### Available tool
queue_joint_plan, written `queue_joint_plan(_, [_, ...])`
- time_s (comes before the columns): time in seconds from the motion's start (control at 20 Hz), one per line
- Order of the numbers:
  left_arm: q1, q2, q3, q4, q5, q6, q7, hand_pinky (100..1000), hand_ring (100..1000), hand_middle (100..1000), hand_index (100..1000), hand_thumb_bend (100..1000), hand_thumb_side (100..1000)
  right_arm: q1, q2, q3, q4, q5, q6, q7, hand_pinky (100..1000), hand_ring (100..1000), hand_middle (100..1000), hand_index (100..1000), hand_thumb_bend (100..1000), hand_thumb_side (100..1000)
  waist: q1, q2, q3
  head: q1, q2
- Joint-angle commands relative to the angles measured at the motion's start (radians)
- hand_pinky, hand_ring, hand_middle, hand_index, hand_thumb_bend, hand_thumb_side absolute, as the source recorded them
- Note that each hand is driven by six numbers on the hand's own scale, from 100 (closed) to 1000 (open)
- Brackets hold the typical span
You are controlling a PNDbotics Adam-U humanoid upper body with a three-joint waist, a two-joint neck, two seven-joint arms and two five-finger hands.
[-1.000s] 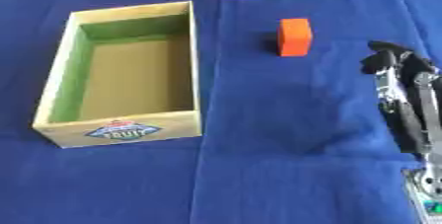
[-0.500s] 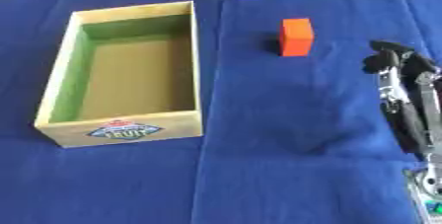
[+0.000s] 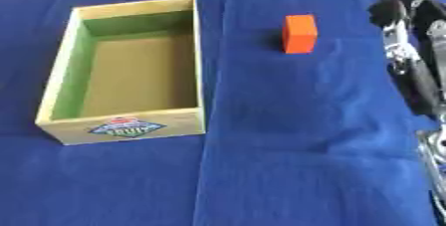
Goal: Pick up objects on the table and place them in the box.
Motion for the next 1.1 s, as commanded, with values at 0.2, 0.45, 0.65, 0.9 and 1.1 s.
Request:
queue_joint_plan(0.2, [0.004,0.014,-0.004,-0.018,0.003,0.002,-0.005,626,807,772,769,100,983,-0.116,-0.139,0.028,-0.019,0.098,0.028,0.137,780,725,700,832,100,904,0.0,-0.032,0.005,-0.01,0.006])
queue_joint_plan(0.45, [0.009,0.015,-0.009,-0.018,0.005,0.005,-0.01,626,808,772,769,100,984,-0.23,-0.19,0.076,0.051,0.195,-0.009,0.26,793,760,750,853,100,915,0.001,-0.036,0.013,-0.016,0.001])
queue_joint_plan(0.65, [0.012,0.016,-0.01,-0.018,0.006,0.007,-0.012,626,808,772,769,100,984,-0.319,-0.217,0.1,0.134,0.275,-0.074,0.359,796,774,761,856,100,906,0.0,-0.037,0.019,-0.018,-0.008])
queue_joint_plan(0.9, [0.015,0.017,-0.012,-0.018,0.008,0.009,-0.015,627,809,772,768,100,983,-0.422,-0.243,0.12,0.272,0.348,-0.164,0.457,809,796,769,868,100,946,-0.001,-0.037,0.022,-0.021,-0.008])
queue_joint_plan(1.1, [0.017,0.019,-0.014,-0.018,0.009,0.011,-0.018,627,809,772,768,100,983,-0.509,-0.248,0.133,0.438,0.398,-0.261,0.569,822,808,777,891,100,970,0.001,-0.039,0.025,-0.023,-0.005])
